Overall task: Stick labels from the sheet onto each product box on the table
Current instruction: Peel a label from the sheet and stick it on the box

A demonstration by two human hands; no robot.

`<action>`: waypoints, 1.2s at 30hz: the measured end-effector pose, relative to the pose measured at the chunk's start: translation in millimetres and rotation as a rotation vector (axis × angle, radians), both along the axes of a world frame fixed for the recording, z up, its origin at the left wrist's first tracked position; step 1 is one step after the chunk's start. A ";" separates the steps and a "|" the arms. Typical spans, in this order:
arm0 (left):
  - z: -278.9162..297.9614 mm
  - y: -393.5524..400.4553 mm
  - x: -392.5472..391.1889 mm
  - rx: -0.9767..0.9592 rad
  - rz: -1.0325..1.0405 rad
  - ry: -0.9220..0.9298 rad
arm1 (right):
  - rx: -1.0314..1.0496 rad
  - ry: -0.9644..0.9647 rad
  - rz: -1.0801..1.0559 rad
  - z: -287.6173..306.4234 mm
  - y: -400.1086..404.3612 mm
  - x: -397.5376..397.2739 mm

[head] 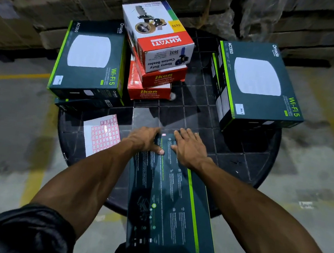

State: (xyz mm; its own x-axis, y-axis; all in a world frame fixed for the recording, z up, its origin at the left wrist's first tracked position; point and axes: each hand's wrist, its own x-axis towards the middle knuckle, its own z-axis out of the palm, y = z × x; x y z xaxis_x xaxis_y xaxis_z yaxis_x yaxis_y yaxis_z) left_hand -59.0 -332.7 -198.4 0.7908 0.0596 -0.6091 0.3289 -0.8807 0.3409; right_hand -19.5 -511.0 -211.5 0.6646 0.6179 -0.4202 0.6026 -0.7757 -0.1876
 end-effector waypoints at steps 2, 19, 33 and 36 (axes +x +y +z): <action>3.1 1.2 -9.9 0.123 -0.024 -0.022 | 0.000 -0.011 0.003 -2.1 -0.5 -1.1; -18.3 -44.4 -176.7 -0.170 0.456 -0.139 | 0.153 0.123 -0.409 4.6 -61.5 -84.1; -2.6 -8.7 -106.3 -0.248 0.496 -0.258 | 0.351 0.198 -0.522 9.8 -24.5 -29.0; -5.2 -5.1 -108.7 -0.147 0.418 -0.258 | 0.280 0.167 -0.437 7.4 -26.7 -32.2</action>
State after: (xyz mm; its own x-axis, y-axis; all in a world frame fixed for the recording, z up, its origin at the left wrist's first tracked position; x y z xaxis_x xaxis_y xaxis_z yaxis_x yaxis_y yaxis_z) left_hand -167.7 -337.9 -203.6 0.8434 0.3317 -0.4227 0.5317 -0.6282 0.5681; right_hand -51.7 -537.7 -204.1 0.8228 0.4026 -0.4012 0.1795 -0.8538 -0.4887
